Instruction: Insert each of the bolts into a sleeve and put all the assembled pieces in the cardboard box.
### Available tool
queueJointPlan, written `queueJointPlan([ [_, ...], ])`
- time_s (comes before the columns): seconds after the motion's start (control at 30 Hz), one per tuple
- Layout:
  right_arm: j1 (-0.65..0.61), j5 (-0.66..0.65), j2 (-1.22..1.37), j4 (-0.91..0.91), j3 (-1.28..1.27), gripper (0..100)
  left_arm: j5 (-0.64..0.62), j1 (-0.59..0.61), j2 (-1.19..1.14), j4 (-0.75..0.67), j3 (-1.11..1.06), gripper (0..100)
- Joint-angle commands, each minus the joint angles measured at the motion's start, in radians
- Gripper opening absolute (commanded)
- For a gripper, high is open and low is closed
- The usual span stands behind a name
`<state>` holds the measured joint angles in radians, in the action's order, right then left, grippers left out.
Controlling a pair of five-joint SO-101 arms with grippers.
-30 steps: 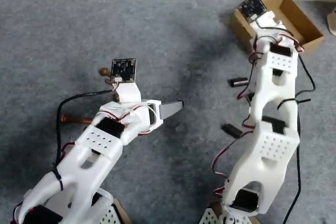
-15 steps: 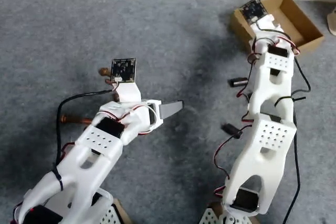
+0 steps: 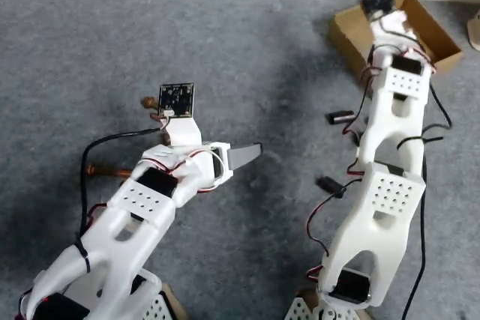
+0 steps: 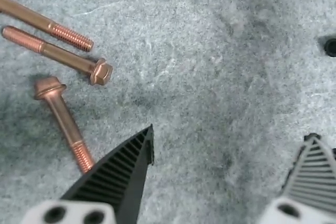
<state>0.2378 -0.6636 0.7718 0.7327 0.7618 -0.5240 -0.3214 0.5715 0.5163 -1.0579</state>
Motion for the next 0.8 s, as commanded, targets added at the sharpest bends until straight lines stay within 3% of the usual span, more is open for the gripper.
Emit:
queueJointPlan([
  [0.0, -0.015, 0.103, -0.022, 0.225, 0.209, 8.4, 0.008, 0.005, 0.002, -0.015, 0.007, 40],
  [0.2, -0.045, 0.144, -0.021, 0.567, 0.384, 9.4, 0.008, 0.007, 0.002, -0.015, 0.007, 40],
  [0.47, -0.027, 0.100, -0.018, 0.848, 0.401, 9.6, 0.008, 0.010, 0.002, -0.015, 0.007, 40],
  [0.67, 0.022, 0.092, -0.018, 0.952, 0.400, 9.6, 0.008, 0.010, 0.002, -0.015, 0.007, 40],
  [0.77, 0.062, 0.017, -0.016, 0.961, 0.398, 9.8, 0.008, 0.010, 0.002, -0.015, 0.007, 40],
])
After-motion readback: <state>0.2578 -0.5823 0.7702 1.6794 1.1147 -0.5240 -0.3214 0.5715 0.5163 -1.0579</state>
